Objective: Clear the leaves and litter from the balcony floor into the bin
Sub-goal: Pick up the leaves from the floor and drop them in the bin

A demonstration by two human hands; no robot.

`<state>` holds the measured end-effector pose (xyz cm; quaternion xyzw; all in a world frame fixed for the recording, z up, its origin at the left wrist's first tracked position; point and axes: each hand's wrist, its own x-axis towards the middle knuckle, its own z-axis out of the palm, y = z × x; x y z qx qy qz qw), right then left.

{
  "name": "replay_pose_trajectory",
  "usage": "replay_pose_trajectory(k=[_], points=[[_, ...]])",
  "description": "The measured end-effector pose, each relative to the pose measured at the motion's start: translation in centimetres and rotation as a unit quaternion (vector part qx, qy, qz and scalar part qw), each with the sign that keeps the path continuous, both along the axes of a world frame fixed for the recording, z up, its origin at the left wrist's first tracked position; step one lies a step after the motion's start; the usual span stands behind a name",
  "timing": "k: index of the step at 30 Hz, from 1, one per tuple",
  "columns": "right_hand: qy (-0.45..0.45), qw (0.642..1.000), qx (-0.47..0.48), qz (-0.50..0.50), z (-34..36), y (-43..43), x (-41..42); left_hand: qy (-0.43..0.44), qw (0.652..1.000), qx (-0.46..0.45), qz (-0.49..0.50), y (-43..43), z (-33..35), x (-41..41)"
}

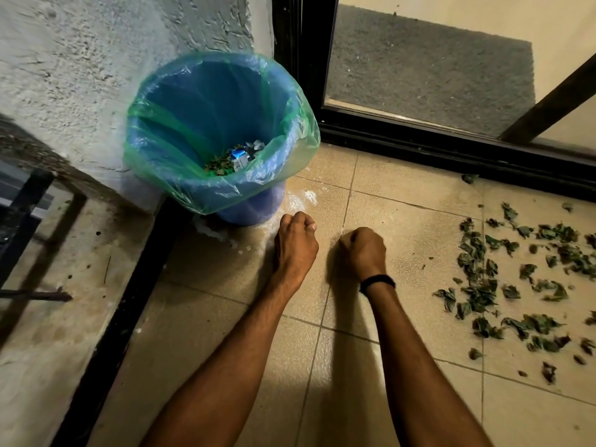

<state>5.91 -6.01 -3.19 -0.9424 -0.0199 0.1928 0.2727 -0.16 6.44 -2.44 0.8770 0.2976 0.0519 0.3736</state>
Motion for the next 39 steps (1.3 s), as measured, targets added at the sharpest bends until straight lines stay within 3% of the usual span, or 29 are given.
replay_pose_trajectory(k=[2, 4, 8, 12, 15, 19, 24, 27, 33, 36, 39], points=[[0.008, 0.992, 0.096, -0.086, 2.6, -0.3, 0.8, -0.002, 1.0, 0.002, 0.003, 0.2, 0.2, 0.0], [-0.055, 0.972, 0.172, -0.148, 6.4, -0.1, 1.9, -0.002, 1.0, 0.0, 0.008, 0.4, 0.2, -0.1], [-0.2, 0.936, 0.267, -0.115, 16.0, 2.9, 3.5, 0.01, 1.0, -0.01, 0.007, 0.3, 0.6, -0.2], [-0.273, 0.931, 0.233, 0.068, 22.7, 9.1, 3.6, 0.013, 1.0, -0.011, -0.006, -0.1, 1.2, 0.2], [-0.213, 0.946, 0.19, 0.155, 22.7, 13.1, 4.6, -0.009, 1.0, -0.007, -0.011, -0.2, 1.9, 0.3], [-0.188, 0.95, 0.157, 0.194, 22.3, 14.3, 5.4, -0.027, 1.0, -0.014, -0.007, -0.3, 2.7, 0.9], [-0.231, 0.943, 0.156, 0.183, 23.0, 12.9, 5.4, -0.054, 0.998, -0.037, -0.015, -1.5, 1.5, 2.8], [-0.244, 0.941, 0.182, 0.151, 23.2, 11.5, 5.3, -0.054, 0.998, -0.011, -0.024, -2.6, -1.9, 5.4], [-0.309, 0.936, 0.147, 0.083, 23.9, 5.6, 6.6, -0.026, 0.998, 0.03, -0.043, -4.3, -10.4, 11.5], [-0.316, 0.936, 0.152, 0.024, 23.7, 1.7, 7.7, -0.049, 0.996, 0.021, -0.068, -7.7, -4.5, 12.0], [-0.316, 0.938, 0.143, -0.02, 23.8, -2.9, 8.8, -0.129, 0.986, -0.034, -0.101, -11.8, 2.7, 11.3]])
